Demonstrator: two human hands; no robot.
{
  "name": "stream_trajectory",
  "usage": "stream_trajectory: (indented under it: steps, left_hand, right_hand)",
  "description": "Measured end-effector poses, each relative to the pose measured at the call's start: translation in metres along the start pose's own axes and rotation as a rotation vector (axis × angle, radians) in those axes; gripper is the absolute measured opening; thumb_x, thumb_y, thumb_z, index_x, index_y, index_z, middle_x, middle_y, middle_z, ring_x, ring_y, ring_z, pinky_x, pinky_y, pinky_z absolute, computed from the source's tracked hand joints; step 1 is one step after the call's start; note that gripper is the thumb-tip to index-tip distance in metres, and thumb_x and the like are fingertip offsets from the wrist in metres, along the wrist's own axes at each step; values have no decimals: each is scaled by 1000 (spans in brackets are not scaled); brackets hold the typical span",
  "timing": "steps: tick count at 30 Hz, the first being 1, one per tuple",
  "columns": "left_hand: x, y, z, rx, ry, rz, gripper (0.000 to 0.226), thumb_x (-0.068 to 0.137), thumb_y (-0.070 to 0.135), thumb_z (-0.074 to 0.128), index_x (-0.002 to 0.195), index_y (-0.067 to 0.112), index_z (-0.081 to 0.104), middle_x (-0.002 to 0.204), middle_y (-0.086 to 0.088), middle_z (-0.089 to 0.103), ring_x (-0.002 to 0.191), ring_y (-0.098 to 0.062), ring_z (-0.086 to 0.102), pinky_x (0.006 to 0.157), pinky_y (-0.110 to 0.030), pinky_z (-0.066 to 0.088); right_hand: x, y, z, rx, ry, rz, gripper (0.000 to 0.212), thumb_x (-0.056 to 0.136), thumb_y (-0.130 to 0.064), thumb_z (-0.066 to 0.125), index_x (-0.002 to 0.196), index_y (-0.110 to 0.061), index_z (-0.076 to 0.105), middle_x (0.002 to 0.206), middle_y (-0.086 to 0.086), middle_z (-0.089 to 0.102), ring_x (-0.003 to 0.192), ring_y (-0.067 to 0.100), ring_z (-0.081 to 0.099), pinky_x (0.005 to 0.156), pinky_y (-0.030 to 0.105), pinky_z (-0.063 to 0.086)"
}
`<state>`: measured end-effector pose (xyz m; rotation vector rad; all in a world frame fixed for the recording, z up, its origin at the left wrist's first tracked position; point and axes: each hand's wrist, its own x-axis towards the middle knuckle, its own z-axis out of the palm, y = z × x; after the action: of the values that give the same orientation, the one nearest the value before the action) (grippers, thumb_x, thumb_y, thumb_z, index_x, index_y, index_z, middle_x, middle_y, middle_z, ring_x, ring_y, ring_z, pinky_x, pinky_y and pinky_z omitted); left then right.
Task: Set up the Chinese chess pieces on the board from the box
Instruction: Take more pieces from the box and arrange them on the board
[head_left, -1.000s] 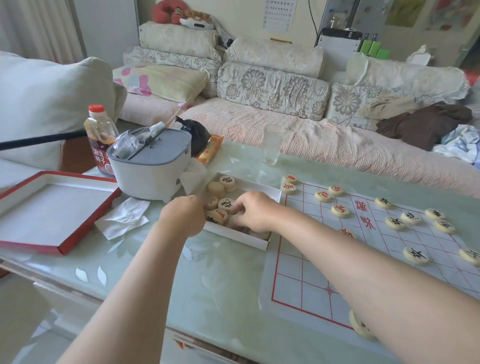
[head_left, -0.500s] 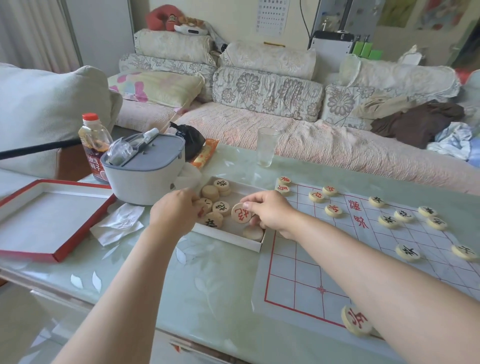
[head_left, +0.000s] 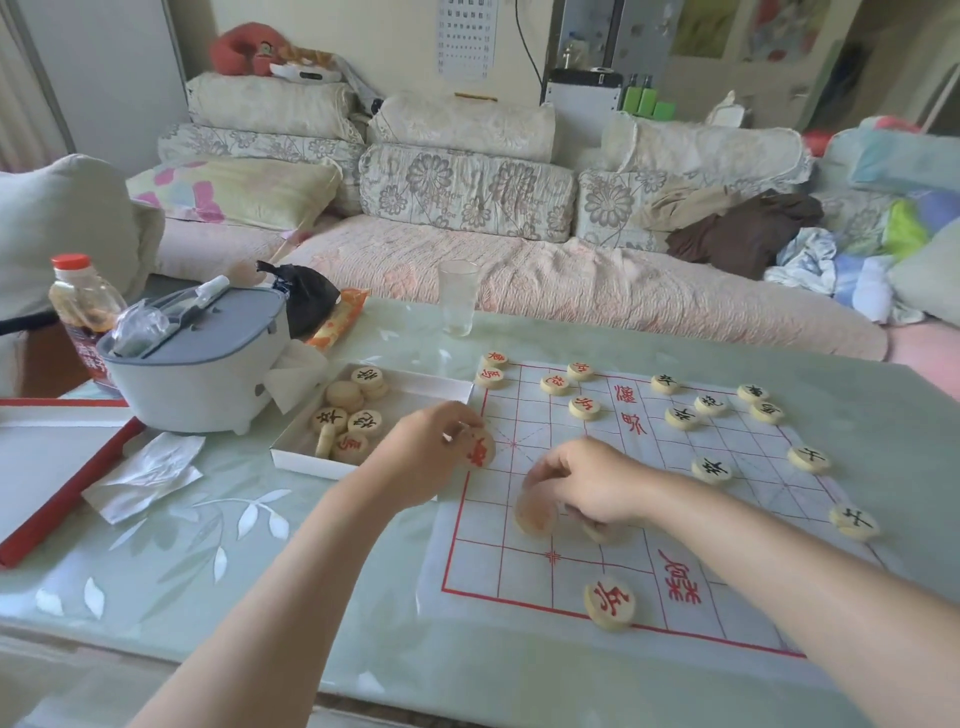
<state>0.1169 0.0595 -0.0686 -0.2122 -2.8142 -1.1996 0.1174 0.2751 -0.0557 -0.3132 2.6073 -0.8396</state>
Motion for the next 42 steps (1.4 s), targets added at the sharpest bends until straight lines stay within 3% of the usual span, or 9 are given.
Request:
stream_trajectory:
  steps: [6, 9, 12, 20, 24, 27, 32, 37, 42]
  left_hand:
    - [-1, 14, 26, 56, -71, 10, 18, 91, 27, 58, 91, 45, 61, 94, 4, 64, 81, -15, 60, 53, -16, 43]
    - [-1, 11, 36, 61, -59, -5, 21, 87, 37, 59, 80, 57, 57, 95, 5, 62, 82, -11, 59, 58, -21, 48]
    - [-6, 12, 37, 60, -56, -9, 16, 87, 35, 59, 93, 49, 62, 90, 11, 59, 81, -14, 62, 71, -35, 57]
    - [-18, 16, 32, -178, -114, -74, 9, 90, 18, 62, 98, 21, 63, 83, 3, 72, 71, -13, 68, 63, -27, 51]
    - [-28, 25, 28, -391, -163, -127, 9, 88, 17, 66, 96, 13, 65, 81, -5, 75, 72, -16, 66, 63, -25, 47]
    - [-37, 27, 23, -437, -176, -154, 13, 88, 18, 67, 96, 8, 65, 84, -10, 74, 70, -14, 64, 63, -24, 46]
    - [-52, 13, 12, -194, -140, -81, 6, 87, 18, 67, 82, 21, 67, 71, 7, 69, 61, -2, 58, 59, -15, 44]
    - [-65, -14, -2, 33, -142, -135, 14, 81, 19, 69, 80, 33, 67, 79, 12, 67, 72, -8, 60, 72, -25, 49]
    - [-81, -25, 7, 156, -138, -94, 23, 81, 15, 67, 70, 34, 61, 69, 14, 62, 65, -5, 56, 56, -9, 39]
  right_hand:
    - [-21, 18, 0, -67, -57, -44, 15, 95, -26, 66, 107, -26, 74, 80, -16, 66, 63, 0, 57, 56, 11, 41]
    - [-24, 21, 6, -176, -21, -87, 15, 91, -30, 69, 106, -32, 73, 109, -13, 67, 99, 7, 62, 86, 22, 50]
    - [-29, 19, 8, -266, 42, -135, 18, 93, -31, 64, 109, -35, 70, 120, -11, 62, 108, 11, 59, 95, 31, 50]
    - [-35, 10, 9, -65, 267, -268, 33, 82, -35, 76, 109, -34, 58, 118, -14, 55, 107, 5, 52, 86, 26, 42]
    - [-37, 2, 17, -37, 309, -363, 35, 75, -32, 83, 101, -32, 60, 107, -15, 54, 74, -13, 47, 64, 14, 32]
    - [-38, -3, 20, -67, 322, -375, 33, 75, -32, 83, 100, -31, 61, 105, -15, 56, 73, -13, 48, 62, 13, 33]
    - [-36, -15, 36, -102, 242, -335, 30, 74, -40, 81, 95, -32, 62, 104, -16, 61, 98, 8, 57, 85, 30, 48]
    - [-32, -26, 59, -154, 152, -328, 10, 85, -31, 66, 95, -33, 67, 101, -15, 69, 94, 10, 61, 84, 30, 49]
    - [-36, -32, 79, -207, 104, -355, 17, 85, -30, 62, 101, -34, 65, 105, -17, 65, 91, 8, 56, 77, 25, 42]
